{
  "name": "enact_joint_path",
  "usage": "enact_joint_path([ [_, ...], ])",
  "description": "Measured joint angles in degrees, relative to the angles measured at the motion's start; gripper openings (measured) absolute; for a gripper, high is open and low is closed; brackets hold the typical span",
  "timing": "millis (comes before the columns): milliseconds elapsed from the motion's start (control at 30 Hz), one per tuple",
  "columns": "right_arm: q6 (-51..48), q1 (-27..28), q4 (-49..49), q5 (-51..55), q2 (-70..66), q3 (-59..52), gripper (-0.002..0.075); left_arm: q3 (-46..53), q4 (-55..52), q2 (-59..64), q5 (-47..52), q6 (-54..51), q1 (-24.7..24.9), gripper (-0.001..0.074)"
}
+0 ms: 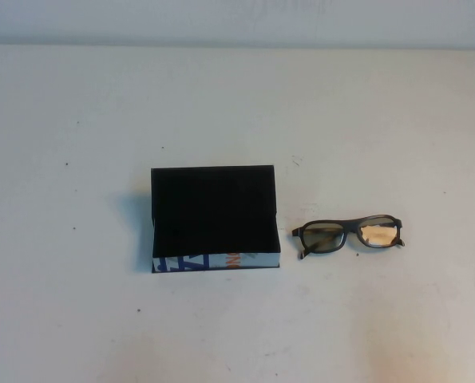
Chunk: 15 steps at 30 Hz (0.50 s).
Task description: Return glasses to glasses case
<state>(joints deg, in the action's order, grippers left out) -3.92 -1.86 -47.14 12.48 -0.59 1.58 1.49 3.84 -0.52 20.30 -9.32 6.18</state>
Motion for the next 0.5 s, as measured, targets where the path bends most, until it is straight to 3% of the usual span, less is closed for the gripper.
enact_joint_path([
  [300, -2.4, 0.0, 11.9, 28.5, -24.1, 22.6, -0.0011, 0.0, 0.0, 0.0, 0.0, 0.0, 0.0, -0.0001],
  [500, -7.9, 0.0, 20.3, 40.5, -41.0, 35.6, -0.0011, 0.0, 0.0, 0.0, 0.0, 0.0, 0.0, -0.0001],
])
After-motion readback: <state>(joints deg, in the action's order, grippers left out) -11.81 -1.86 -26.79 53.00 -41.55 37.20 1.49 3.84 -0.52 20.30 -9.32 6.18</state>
